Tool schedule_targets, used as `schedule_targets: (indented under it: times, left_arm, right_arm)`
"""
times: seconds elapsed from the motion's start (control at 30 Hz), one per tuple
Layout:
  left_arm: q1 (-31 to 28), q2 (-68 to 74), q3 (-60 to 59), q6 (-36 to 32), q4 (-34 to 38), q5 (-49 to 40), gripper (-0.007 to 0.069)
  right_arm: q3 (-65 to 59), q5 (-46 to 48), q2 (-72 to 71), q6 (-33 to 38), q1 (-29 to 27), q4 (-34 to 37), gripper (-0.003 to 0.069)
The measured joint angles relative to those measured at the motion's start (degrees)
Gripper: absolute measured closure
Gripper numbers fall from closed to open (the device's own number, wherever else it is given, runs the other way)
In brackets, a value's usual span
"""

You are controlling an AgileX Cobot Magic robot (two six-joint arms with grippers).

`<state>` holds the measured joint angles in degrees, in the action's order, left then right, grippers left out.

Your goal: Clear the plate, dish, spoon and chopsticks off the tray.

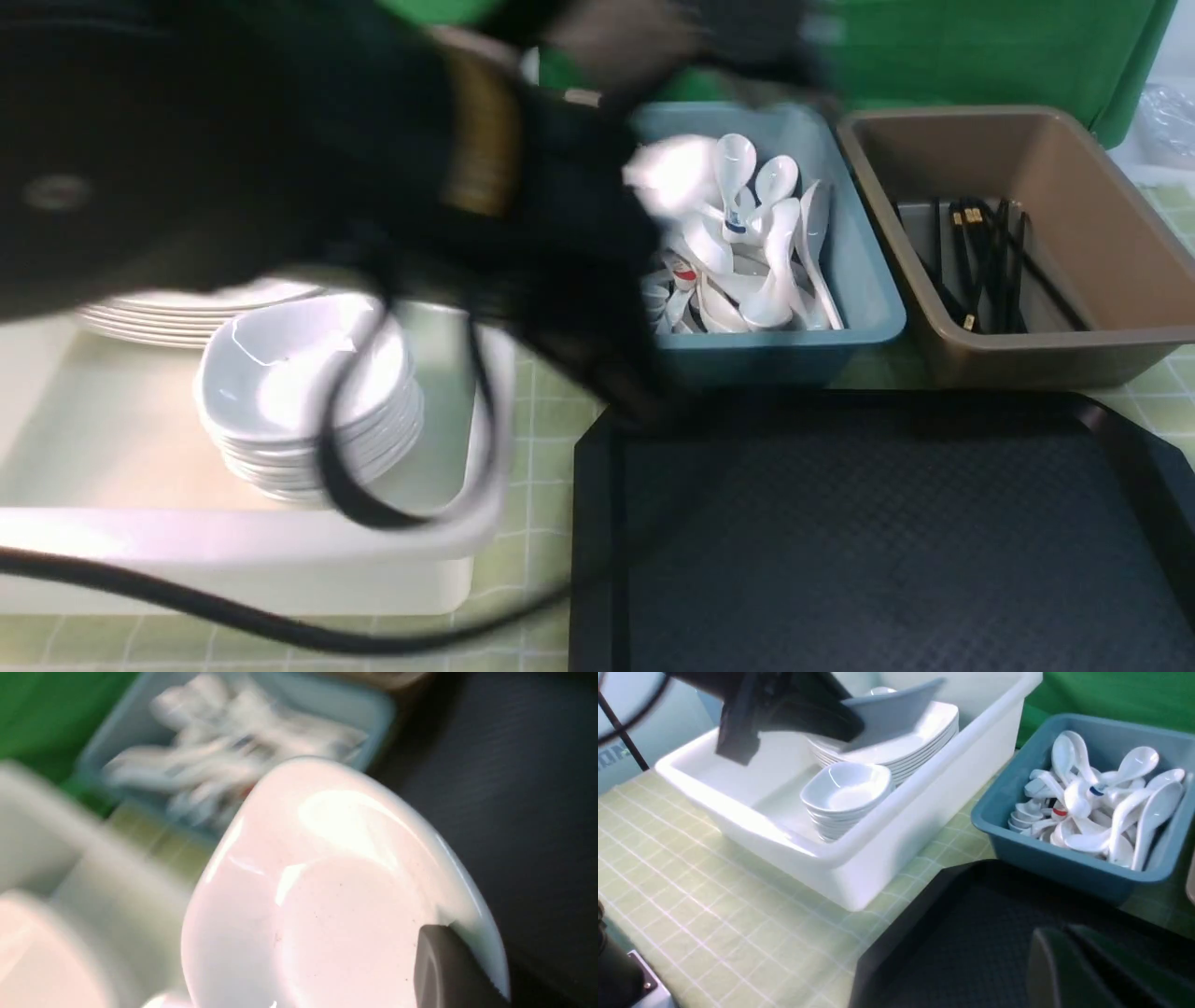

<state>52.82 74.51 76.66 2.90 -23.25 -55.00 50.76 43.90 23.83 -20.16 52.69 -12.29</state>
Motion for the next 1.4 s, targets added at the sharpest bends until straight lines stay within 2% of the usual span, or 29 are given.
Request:
schedule_targets:
  times: [0.07,0.13,0.17,0.3,0.43,0.63,0.73,0.77,0.8,0.93,1.0,1.07,1.17,1.27,1.37,1.4]
  left_arm:
    - [-6.8,-0.73,-5.06,0.31,-1.65,-0.9,0.0595]
    - [-9.65,-0.57,-7.35,0.31,-1.77,-0.47,0.0595]
    - [-13.72,0.28,-11.02,0.31,-1.77,1.88,0.0595]
    - [-20.41,3.01,-14.76,0.91,-1.65,8.98,0.0595]
    - [-22.8,6.54,-14.88,1.39,-1.77,11.2,0.0595]
    - [-23.11,11.55,-14.94,1.45,-1.77,11.33,0.0588]
    - [-23.11,12.6,-15.11,1.45,-1.77,11.33,0.0547]
    - [-23.11,12.78,-15.13,1.45,-1.77,11.33,0.0492]
    - [-23.11,12.84,-15.13,1.45,-1.77,11.33,0.0484]
    - [-23.04,11.9,-15.18,1.83,-1.22,10.54,0.027]
    - [-22.68,10.58,-15.25,2.2,-0.58,9.93,0.0202]
    - [-21.42,5.7,-15.27,2.46,1.06,9.07,0.0076]
    - [-18.95,-3.91,-15.53,2.83,4.46,9.75,-0.0014]
    - [-16.67,-15.62,-19.38,0.58,9.52,17.17,-0.0003]
    - [-15.92,-24.52,-25.2,-2.9,15.08,25.32,0.009]
    - [-15.79,-29.7,-29.57,-5.2,18.72,30.68,0.0179]
  right_arm:
    - [0.29,-0.06,1.31,0.0,0.0,0.46,0.0622]
    - [0.33,-0.11,2.02,0.0,0.0,0.82,0.0622]
    - [0.33,-0.11,2.86,0.11,0.0,1.63,0.0622]
    - [0.33,-0.11,4.06,1.15,0.0,3.82,0.0622]
    - [0.33,-0.07,4.48,1.8,0.0,5.17,0.0622]
    - [0.33,-0.07,4.54,2.1,0.0,6.23,0.0622]
    - [0.33,-0.07,4.54,3.3,0.0,7.07,0.0622]
    - [0.33,-0.04,4.54,3.66,0.0,7.42,0.0622]
    - [0.33,-0.04,4.54,3.8,0.0,7.56,0.0622]
    - [0.33,-0.04,4.54,4.33,0.0,7.93,0.0622]
    - [0.33,-0.04,4.54,4.38,0.0,7.93,0.0622]
    - [0.33,-0.04,4.54,4.38,0.0,7.93,0.062]
    - [0.33,0.2,4.54,4.38,0.0,7.93,0.0613]
    - [0.33,0.92,4.54,4.38,0.0,7.93,0.0601]
    - [0.33,2.26,4.54,4.38,0.0,7.93,0.0593]
    - [0.33,2.59,4.54,4.38,0.0,7.93,0.0589]
